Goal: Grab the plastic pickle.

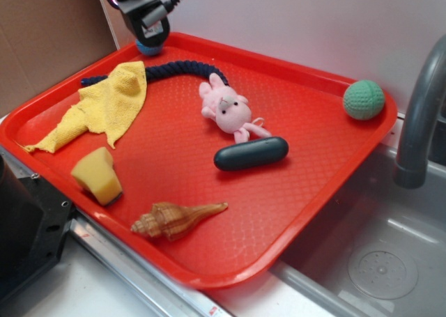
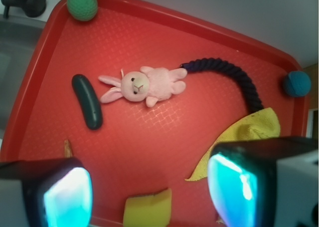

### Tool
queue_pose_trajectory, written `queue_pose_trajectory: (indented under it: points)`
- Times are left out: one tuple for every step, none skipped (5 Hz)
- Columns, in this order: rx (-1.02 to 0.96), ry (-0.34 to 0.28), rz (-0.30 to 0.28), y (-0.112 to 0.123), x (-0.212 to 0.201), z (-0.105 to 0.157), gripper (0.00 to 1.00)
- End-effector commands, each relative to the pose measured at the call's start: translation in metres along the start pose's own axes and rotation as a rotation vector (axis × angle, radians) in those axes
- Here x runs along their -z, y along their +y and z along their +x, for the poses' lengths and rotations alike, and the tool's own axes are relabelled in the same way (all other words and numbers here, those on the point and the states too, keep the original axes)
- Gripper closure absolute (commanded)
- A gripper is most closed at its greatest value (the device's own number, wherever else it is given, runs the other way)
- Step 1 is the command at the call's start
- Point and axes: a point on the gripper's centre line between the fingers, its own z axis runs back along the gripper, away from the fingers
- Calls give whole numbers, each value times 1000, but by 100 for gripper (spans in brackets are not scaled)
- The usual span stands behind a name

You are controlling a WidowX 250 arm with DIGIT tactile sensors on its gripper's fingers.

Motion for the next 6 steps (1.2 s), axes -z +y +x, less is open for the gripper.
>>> queue_pose_trajectory:
  points:
    - [8, -20, -4, -3, -6, 4, 0]
    - [84, -3, 17, -30, 12, 14, 0]
    - [117, 24, 25, -43, 35, 17, 0]
    - [138, 53, -3, -50, 67, 21, 0]
    - [185, 84, -18, -59, 96, 26, 0]
    - [265, 53, -49, -70, 121, 35, 0]
